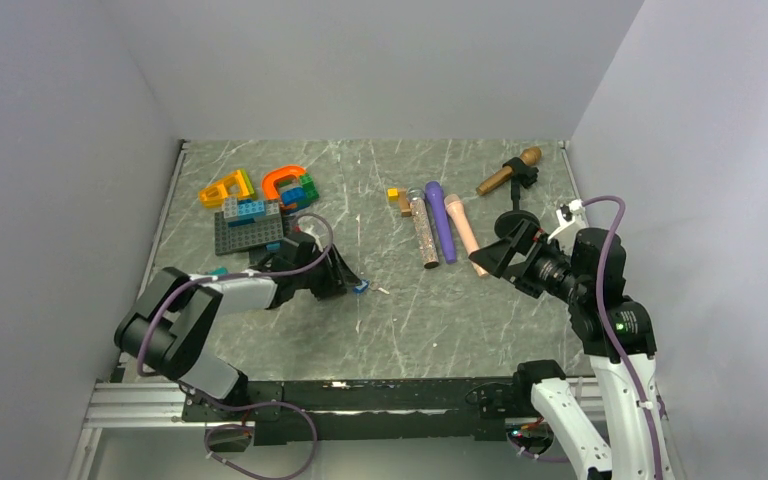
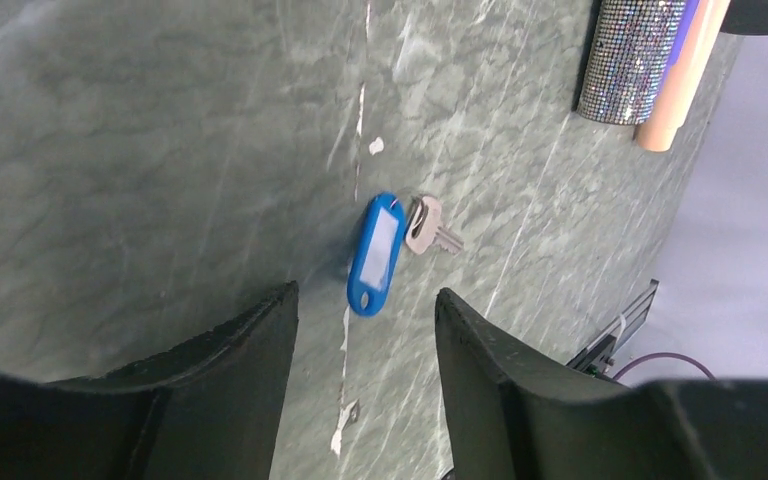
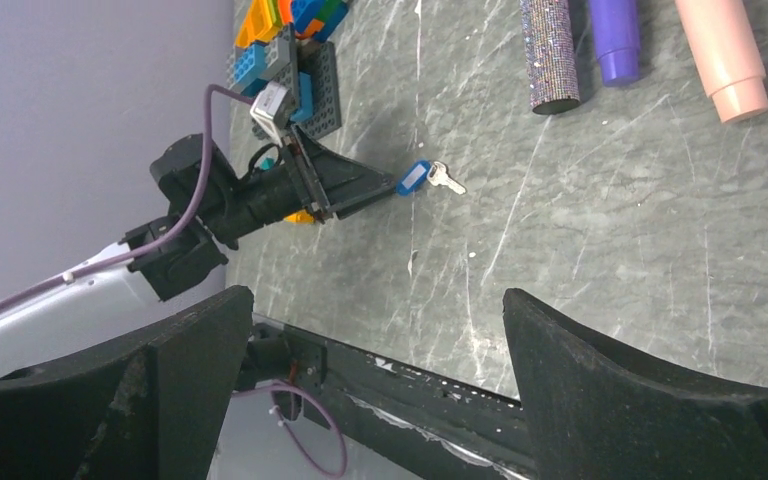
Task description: Remove the keys from the keyring
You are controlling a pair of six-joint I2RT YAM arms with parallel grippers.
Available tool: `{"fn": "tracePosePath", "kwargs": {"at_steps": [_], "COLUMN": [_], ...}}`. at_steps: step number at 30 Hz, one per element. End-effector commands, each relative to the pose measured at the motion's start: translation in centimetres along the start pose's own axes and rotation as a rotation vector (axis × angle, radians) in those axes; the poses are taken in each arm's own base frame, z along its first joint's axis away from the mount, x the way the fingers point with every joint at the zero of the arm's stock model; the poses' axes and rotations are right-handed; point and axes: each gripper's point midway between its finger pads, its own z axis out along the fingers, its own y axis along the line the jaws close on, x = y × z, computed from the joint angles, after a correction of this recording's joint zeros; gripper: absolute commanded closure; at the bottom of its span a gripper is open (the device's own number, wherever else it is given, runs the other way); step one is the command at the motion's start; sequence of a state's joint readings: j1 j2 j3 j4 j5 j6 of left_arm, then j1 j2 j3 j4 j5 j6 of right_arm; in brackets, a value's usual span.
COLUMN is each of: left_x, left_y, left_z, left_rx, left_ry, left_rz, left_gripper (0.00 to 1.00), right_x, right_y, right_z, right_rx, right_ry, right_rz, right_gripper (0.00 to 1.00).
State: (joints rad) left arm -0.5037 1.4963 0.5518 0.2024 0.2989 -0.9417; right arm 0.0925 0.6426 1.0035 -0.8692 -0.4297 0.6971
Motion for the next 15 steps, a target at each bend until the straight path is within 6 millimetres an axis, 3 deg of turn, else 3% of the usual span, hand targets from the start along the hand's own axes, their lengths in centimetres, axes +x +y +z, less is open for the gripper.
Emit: {"fn": "tracePosePath", "kwargs": {"at_steps": [1, 15], "left_x": [-0.8, 0.4], "left_y": [-2.1, -2.7], "left_z": [1.1, 2.3], "left_rx": [0.075, 0.086], "left_ry": [0.018, 0.086], "left_rz": [0.0, 0.009], "left_gripper": [0.44, 0.6], "right_x": [-0.8, -0.8], "right_y": [0.9, 0.7], "right_z": [-0.5, 0.3], "right_rx": [-0.015, -0.019], "right_ry": [-0.016, 0.008], "right_rz": [-0.031, -0.044], "right_gripper": [0.0, 0.0]}}
